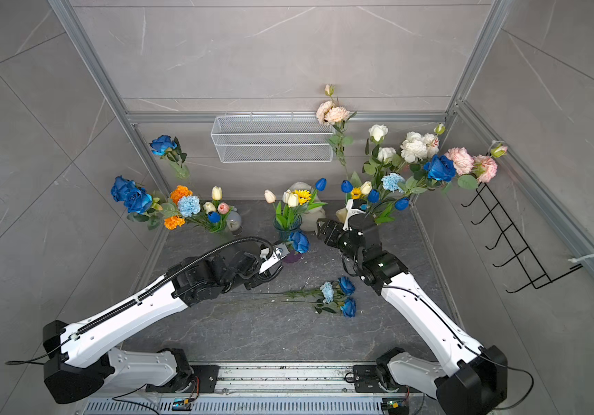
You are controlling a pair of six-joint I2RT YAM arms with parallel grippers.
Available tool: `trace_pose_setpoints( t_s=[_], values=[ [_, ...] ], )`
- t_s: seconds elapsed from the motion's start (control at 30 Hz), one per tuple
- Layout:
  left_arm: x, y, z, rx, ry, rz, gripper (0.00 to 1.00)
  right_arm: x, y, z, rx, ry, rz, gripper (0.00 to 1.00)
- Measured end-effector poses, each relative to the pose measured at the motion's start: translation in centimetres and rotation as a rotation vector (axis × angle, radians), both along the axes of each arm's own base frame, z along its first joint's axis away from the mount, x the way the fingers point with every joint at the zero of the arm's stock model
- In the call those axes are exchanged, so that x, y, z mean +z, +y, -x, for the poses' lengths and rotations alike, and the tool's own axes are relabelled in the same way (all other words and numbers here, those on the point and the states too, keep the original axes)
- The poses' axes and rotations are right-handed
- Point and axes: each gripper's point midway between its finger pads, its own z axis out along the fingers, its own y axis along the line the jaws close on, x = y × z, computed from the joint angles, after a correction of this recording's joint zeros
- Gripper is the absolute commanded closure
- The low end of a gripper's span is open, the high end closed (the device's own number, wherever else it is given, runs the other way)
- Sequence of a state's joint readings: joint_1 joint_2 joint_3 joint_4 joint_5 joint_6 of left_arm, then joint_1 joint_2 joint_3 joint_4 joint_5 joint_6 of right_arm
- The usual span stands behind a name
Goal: Pick out blue flowers from the vase
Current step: Place the flower at the center of the board, then pick up the flower from the vase.
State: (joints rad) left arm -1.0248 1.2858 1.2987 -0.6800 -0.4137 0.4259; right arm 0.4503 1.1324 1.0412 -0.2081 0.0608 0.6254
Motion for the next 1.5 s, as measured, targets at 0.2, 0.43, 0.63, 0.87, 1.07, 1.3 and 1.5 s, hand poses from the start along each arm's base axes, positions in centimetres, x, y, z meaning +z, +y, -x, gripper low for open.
trace_pose_setpoints(
  t_s=[0.2,0.43,0.63,0.87,1.07,1.3,1.5],
  values=[
    [-6.6,-3.3,-0.2,-0.082,0.033,-0.116,1.0,0.1,-2.4,2.7,-0.042,0.014,0.064,0.18],
    [-13.6,-6.8,-0.5,-0.13,0.126,-0.197,1.0,-0.9,-2.0,3.0,-0.01,0.04,0.072,0.2],
    [-16.0,-9.5,0.2,-0.179,0.131,-0.194,1.0,-2.2,-1.3,2.5,0.013,0.075,0.083,0.19],
    [-16.5,-11.8,0.5,-0.22,0.103,-0.158,0.82,-4.0,-0.5,1.3,0.021,0.116,0.092,0.17],
    [-15.7,-12.9,-0.1,-0.229,0.064,-0.112,0.63,-4.9,0.1,0.1,0.017,0.128,0.079,0.17],
    [-14.5,-12.5,-0.3,-0.219,0.049,-0.078,0.58,-5.4,0.9,-1.8,0.003,0.128,0.042,0.17],
    [-7.9,-10.0,-3.0,-0.137,0.016,0.087,0.48,-5.0,1.2,-3.1,-0.008,0.111,-0.003,0.17]
  ],
)
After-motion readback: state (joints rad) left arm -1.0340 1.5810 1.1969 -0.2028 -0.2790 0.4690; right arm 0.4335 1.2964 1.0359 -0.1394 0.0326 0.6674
